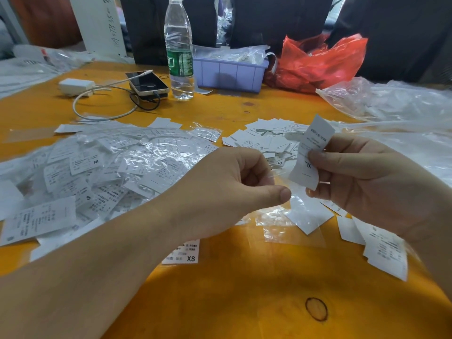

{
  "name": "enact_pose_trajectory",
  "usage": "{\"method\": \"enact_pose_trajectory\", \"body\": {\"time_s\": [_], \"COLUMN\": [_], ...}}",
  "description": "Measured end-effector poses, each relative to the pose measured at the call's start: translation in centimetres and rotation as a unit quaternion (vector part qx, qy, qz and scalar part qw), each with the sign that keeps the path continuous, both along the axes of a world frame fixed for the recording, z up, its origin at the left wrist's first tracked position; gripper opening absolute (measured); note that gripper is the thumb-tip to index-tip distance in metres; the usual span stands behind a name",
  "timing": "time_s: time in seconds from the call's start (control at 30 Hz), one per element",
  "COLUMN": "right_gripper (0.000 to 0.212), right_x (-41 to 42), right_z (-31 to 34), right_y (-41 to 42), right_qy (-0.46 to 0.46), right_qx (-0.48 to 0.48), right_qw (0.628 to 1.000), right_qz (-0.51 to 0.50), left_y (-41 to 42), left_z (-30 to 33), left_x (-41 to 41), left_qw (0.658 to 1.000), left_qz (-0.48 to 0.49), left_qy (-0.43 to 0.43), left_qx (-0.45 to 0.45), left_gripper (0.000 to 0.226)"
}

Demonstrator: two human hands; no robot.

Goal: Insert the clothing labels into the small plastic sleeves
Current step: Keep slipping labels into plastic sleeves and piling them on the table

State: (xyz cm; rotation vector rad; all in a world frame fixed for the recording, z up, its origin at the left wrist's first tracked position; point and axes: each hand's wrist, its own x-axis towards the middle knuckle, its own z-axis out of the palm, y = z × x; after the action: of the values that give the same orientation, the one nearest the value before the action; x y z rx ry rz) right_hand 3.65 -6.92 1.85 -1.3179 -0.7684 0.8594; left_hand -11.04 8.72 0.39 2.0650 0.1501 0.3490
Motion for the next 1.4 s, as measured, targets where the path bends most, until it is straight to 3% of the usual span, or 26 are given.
{"method": "enact_pose_trajectory", "body": {"time_s": [0.77,1.0,1.17,1.4], "right_gripper": [0.036,0.040,0.032,0.027], "right_x": [-0.1,-0.4,-0.8,-1.3], "right_z": [-0.3,-0.5,-0.3,-0.1], "right_y": [0.3,0.3,0.1,0.1], "right_qy": [-0.001,-0.054,-0.102,-0.075], "right_qx": [-0.006,-0.001,0.020,0.031], "right_qw": [1.000,0.998,0.992,0.996], "right_qz": [-0.024,-0.038,-0.067,-0.035], "left_y": [0.2,0.1,0.0,0.1], "left_z": [0.1,0.1,0.0,0.1], "left_x": [0.0,-0.2,-0.1,-0.2], "left_qw": [1.000,1.000,0.999,0.999], "left_qz": [0.002,-0.024,-0.046,-0.045], "left_qy": [0.003,0.015,0.019,0.020], "left_qx": [0.004,-0.010,-0.021,-0.015], "left_gripper": [0.025,0.024,0.020,0.021]}}
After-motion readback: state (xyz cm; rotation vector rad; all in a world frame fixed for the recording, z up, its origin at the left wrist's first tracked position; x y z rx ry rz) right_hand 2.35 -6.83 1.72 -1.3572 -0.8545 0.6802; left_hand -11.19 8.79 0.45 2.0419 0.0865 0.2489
